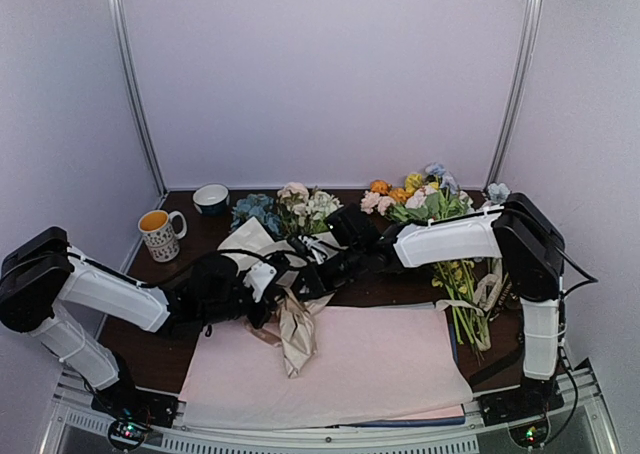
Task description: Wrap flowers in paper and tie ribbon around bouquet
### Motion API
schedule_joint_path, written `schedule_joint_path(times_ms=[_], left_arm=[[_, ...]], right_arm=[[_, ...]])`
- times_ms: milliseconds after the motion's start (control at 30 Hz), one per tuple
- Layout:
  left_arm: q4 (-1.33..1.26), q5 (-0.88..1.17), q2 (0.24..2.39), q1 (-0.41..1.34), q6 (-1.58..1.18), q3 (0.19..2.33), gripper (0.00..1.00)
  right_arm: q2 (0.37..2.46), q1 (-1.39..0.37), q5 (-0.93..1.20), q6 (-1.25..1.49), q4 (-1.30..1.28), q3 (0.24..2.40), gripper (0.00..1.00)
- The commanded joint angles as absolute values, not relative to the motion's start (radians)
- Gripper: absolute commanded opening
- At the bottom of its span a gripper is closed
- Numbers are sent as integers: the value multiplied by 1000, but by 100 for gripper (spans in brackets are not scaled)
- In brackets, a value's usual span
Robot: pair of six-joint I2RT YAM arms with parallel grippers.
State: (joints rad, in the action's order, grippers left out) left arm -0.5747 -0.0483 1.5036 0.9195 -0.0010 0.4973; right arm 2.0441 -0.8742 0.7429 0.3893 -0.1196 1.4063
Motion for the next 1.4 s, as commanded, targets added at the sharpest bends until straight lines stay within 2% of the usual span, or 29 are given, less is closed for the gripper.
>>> schedule_joint_path(times_ms=[0, 667, 1367], left_arm=[[-627, -33, 1505, 917, -10, 492, 0], [-622, -19, 1502, 918, -12, 482, 0], [-659, -29, 1479, 917, -21, 461, 0]], right_arm=[[2029, -872, 698, 465, -1, 1367, 22], [1957, -871, 793, 554, 200, 1245, 21], [2029, -898, 729, 508, 66, 1303, 19]])
